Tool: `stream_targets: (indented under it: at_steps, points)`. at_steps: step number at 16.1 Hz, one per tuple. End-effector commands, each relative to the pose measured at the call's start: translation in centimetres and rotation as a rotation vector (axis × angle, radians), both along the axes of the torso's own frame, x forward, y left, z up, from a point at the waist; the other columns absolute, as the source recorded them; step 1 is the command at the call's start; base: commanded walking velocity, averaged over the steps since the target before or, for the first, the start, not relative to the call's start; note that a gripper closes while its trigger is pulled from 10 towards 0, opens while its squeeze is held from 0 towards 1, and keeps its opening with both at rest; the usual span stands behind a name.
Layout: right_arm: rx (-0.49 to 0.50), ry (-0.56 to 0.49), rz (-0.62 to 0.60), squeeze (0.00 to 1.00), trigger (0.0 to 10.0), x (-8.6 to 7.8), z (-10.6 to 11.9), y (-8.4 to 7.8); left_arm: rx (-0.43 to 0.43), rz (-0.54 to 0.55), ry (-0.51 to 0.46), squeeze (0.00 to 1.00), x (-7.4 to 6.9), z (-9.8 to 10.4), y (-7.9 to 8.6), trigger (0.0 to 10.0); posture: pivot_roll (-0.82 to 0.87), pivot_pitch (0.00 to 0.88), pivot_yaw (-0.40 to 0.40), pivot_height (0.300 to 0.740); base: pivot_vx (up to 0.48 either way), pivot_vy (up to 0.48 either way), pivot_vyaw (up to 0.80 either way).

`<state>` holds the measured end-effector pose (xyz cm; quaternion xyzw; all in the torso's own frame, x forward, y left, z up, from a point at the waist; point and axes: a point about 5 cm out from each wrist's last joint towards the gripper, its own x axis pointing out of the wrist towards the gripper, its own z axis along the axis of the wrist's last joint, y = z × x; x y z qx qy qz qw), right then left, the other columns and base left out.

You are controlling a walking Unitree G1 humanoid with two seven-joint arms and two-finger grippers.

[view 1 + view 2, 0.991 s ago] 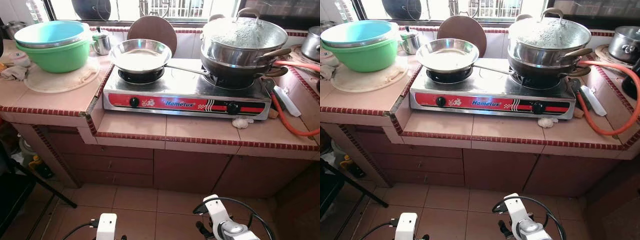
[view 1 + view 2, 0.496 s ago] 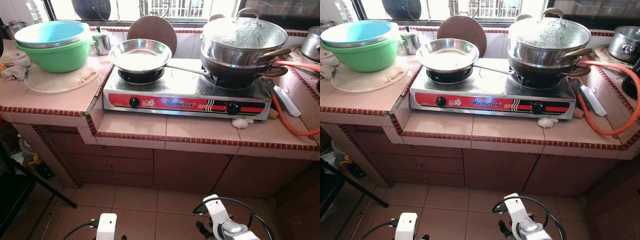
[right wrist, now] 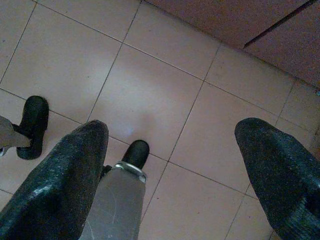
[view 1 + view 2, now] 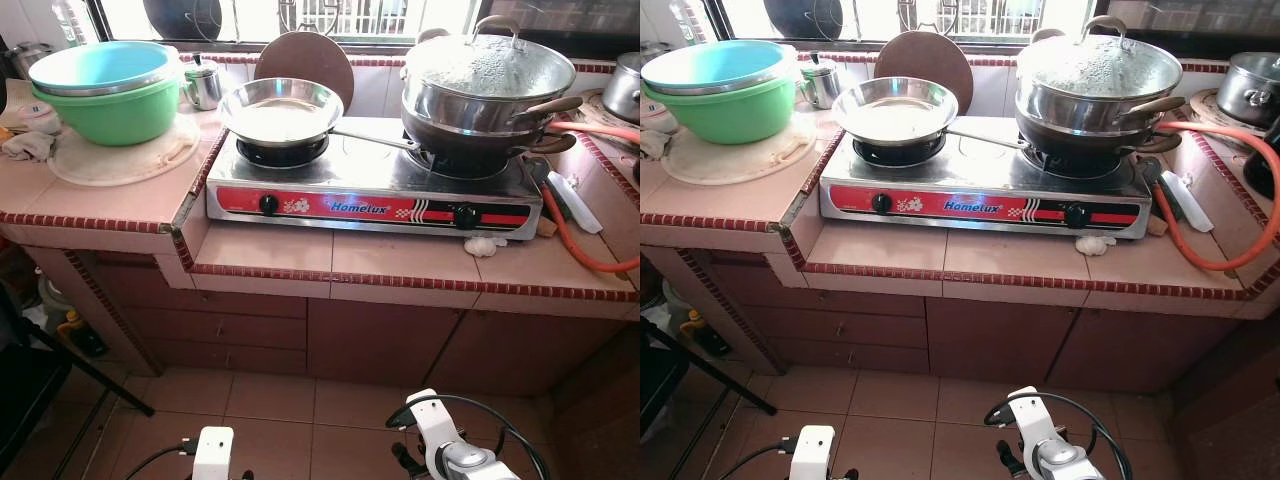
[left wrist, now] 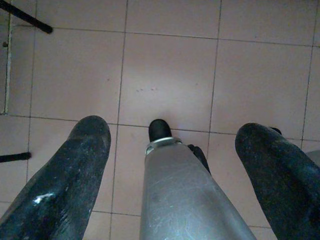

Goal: Kitchen organization

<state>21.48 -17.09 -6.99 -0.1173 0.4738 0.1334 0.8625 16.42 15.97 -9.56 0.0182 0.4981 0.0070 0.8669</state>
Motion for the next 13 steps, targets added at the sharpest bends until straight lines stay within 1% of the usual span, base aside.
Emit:
stream_targets:
  at_steps: [1, 7, 8, 9, 13]
  points:
    - [0.074, -0.081, -0.096, 0.00, 10.0, 3.07, 1.72, 3.30, -0.041, 0.282, -0.226, 0.00, 5.52, 3.38, 4.40, 10.0, 0.01, 0.000, -0.012, 0.740, 0.000, 0.000, 0.00]
    - [0.074, -0.081, -0.096, 0.00, 10.0, 3.07, 1.72, 3.30, -0.041, 0.282, -0.226, 0.00, 5.52, 3.38, 4.40, 10.0, 0.01, 0.000, -0.012, 0.740, 0.000, 0.000, 0.00]
    - [0.136, -0.092, -0.096, 0.00, 10.0, 3.54, 2.10, 3.78, -0.003, 0.173, -0.195, 0.00, 4.94, 2.99, 4.15, 10.0, -0.02, 0.000, 0.010, 0.740, 0.000, 0.000, 0.00]
    - [0.160, -0.092, -0.102, 0.00, 10.0, 3.61, 2.16, 3.93, 0.007, 0.148, -0.187, 0.00, 4.77, 2.89, 4.16, 10.0, -0.02, 0.000, 0.013, 0.740, 0.000, 0.000, 0.00]
    - [0.143, -0.076, -0.111, 0.00, 10.0, 2.97, 1.69, 3.49, 0.005, 0.139, -0.180, 0.00, 4.57, 2.78, 4.22, 10.0, -0.03, 0.000, 0.025, 0.740, 0.000, 0.000, 0.00]
